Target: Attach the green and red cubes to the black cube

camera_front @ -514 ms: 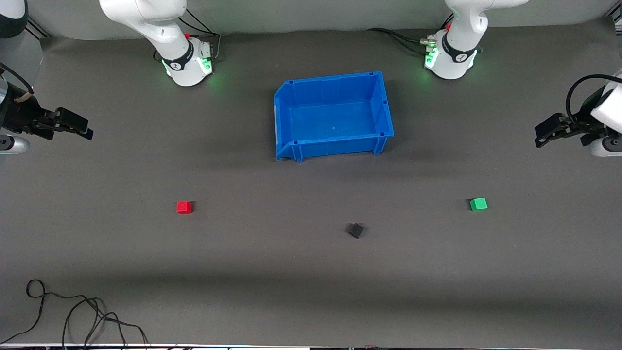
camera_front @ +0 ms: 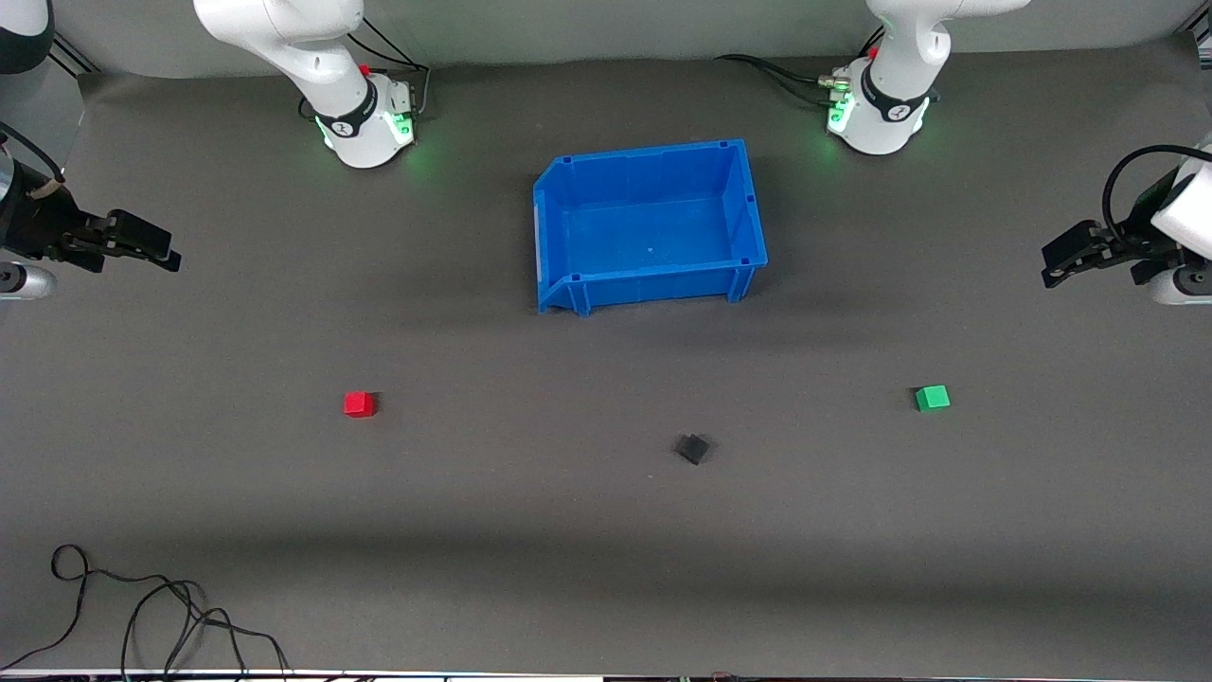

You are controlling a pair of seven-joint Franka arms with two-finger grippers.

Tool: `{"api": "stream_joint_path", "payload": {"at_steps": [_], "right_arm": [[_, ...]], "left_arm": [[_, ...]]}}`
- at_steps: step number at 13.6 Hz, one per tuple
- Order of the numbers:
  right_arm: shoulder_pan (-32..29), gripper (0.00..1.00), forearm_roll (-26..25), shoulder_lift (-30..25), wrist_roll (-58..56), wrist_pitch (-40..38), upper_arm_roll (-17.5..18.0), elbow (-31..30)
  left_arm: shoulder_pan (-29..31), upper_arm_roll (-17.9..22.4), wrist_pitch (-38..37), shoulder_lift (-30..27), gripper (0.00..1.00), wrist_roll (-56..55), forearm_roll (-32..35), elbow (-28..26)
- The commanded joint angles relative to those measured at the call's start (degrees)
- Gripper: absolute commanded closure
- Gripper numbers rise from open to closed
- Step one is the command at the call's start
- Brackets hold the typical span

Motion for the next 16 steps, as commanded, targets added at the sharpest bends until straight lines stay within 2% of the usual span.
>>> {"api": "stream_joint_path", "payload": {"at_steps": [1, 7, 11, 13, 16], "right_arm": [[0.6, 0.00, -0.1, 0.9, 4.2, -0.3, -0.3, 1.6], [1.6, 0.00, 0.0, 1.5, 30.9, 0.8, 0.0, 1.9], [1.5, 0.00, 1.7, 2.1, 54.9, 1.7, -0.1, 1.9], [1.5, 0.00, 1.9, 2.2, 61.9, 1.7, -0.1, 1.6], [0.6, 0.00, 7.7, 2.8, 80.3, 1.7, -0.7, 1.4]], "left_arm": [[0.1, 0.0, -0.4, -0.5, 0.00, 0.8, -0.6, 0.5], [0.1, 0.0, -0.5, -0.3, 0.00, 0.8, -0.6, 0.5], [0.1, 0.0, -0.2, -0.3, 0.00, 0.8, -0.6, 0.5], [0.1, 0.0, -0.2, -0.4, 0.00, 0.8, -0.6, 0.5], [0.1, 0.0, -0.2, -0.3, 0.00, 0.8, -0.6, 0.5]]}}
